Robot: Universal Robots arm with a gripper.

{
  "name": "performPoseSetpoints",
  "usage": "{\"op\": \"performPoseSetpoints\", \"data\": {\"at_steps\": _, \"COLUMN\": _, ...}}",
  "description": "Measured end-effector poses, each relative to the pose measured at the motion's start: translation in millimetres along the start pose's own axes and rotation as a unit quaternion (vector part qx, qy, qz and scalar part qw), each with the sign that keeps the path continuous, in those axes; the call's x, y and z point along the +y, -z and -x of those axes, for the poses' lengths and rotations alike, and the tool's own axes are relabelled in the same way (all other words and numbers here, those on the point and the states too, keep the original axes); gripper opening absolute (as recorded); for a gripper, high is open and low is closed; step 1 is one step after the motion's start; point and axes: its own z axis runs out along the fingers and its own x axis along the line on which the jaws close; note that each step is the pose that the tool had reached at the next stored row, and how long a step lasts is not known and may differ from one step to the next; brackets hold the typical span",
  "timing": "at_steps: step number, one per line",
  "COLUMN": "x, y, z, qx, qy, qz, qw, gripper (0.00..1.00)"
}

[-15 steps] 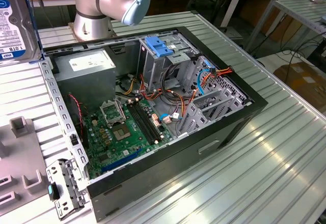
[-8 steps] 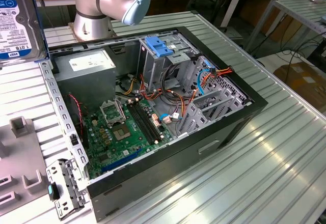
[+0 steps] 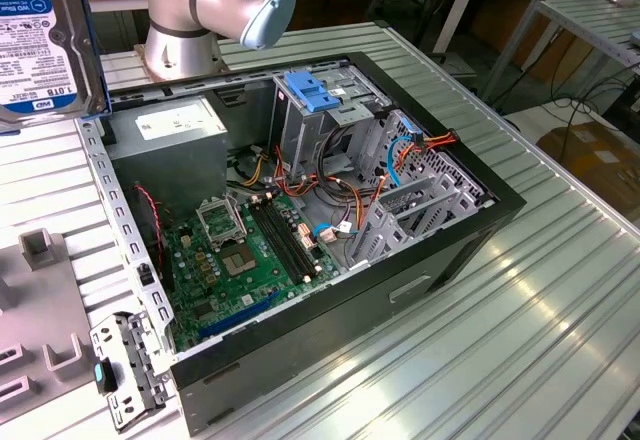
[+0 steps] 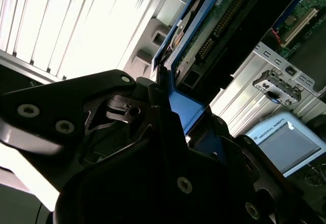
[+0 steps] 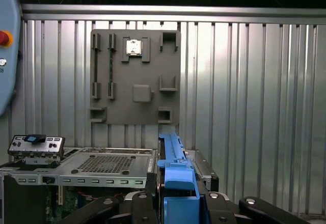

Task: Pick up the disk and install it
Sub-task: 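Pick up the disk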

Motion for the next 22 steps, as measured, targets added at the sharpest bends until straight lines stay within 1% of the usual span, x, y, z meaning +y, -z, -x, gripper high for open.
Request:
{"op": "performPoseSetpoints", "data": {"at_steps": 1, "x": -2.7, "y": 0.0, "z": 0.0, "qx": 0.0000, "qy": 0.000, "qz": 0.0000, "qw": 1.00000, "gripper": 0.37}}
{"op": "performPoseSetpoints", "data": {"at_steps": 4, "x": -7.1, "y": -0.1, "z": -0.1, "qx": 0.0000, "qy": 0.000, "qz": 0.0000, "qw": 1.00000, "gripper": 0.37}}
{"op": "performPoseSetpoints", "data": {"at_steps": 7, "x": -9.9, "y": -0.2, "z": -0.9, "qx": 0.0000, "qy": 0.000, "qz": 0.0000, "qw": 1.00000, "gripper": 0.37}}
{"op": "performPoseSetpoints", "data": {"at_steps": 11, "x": -12.6, "y": -0.4, "z": -6.0, "qx": 0.0000, "qy": 0.000, "qz": 0.0000, "qw": 1.00000, "gripper": 0.37}}
{"op": "performPoseSetpoints", "data": {"at_steps": 15, "x": -14.6, "y": -0.7, "z": -13.5, "qx": 0.0000, "qy": 0.000, "qz": 0.0000, "qw": 1.00000, "gripper": 0.37}}
{"op": "performPoseSetpoints", "data": {"at_steps": 17, "x": -16.0, "y": -0.8, "z": -15.8, "qx": 0.0000, "qy": 0.000, "qz": 0.0000, "qw": 1.00000, "gripper": 0.37}}
{"op": "performPoseSetpoints", "data": {"at_steps": 18, "x": -17.5, "y": -0.9, "z": -16.6, "qx": 0.0000, "qy": 0.000, "qz": 0.0000, "qw": 1.00000, "gripper": 0.37}}
{"op": "performPoseSetpoints", "data": {"at_steps": 19, "x": -20.7, "y": -0.9, "z": -17.5, "qx": 0.0000, "qy": 0.000, "qz": 0.0001, "qw": 1.00000, "gripper": 0.37}}
{"op": "performPoseSetpoints", "data": {"at_steps": 22, "x": -27.2, "y": -1.1, "z": -18.3, "qx": 0.0000, "qy": 0.000, "qz": 0.0001, "qw": 1.00000, "gripper": 0.37}}
